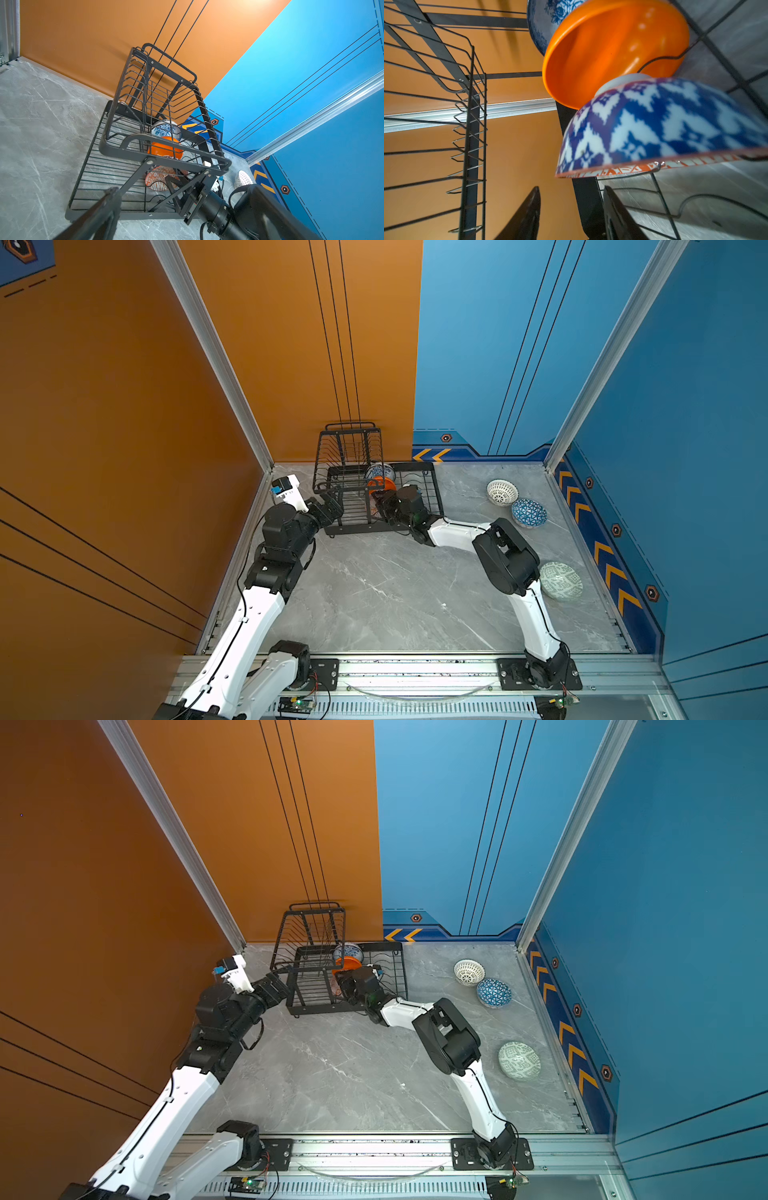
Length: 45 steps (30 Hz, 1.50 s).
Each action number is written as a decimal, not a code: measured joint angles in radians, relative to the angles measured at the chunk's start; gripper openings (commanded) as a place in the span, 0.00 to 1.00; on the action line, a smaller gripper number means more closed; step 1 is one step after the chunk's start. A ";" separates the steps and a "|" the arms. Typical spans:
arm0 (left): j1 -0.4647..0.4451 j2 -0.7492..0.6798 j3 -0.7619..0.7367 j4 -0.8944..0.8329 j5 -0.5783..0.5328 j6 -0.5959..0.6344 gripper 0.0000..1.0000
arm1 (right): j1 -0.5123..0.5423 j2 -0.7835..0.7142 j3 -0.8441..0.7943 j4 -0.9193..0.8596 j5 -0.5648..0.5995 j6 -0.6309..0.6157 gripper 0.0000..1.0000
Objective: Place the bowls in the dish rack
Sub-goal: 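Open the right gripper and raise it away from the rack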
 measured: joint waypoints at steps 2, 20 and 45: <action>0.000 0.000 0.000 0.000 0.000 0.000 0.98 | -0.004 -0.003 -0.006 -0.002 -0.001 0.000 0.52; 0.000 0.000 0.000 0.000 0.000 0.000 0.98 | -0.051 -0.105 -0.137 0.003 0.000 -0.009 0.66; -0.125 -0.012 0.034 -0.058 -0.093 0.092 0.98 | -0.130 -0.423 -0.391 -0.018 -0.030 -0.117 1.00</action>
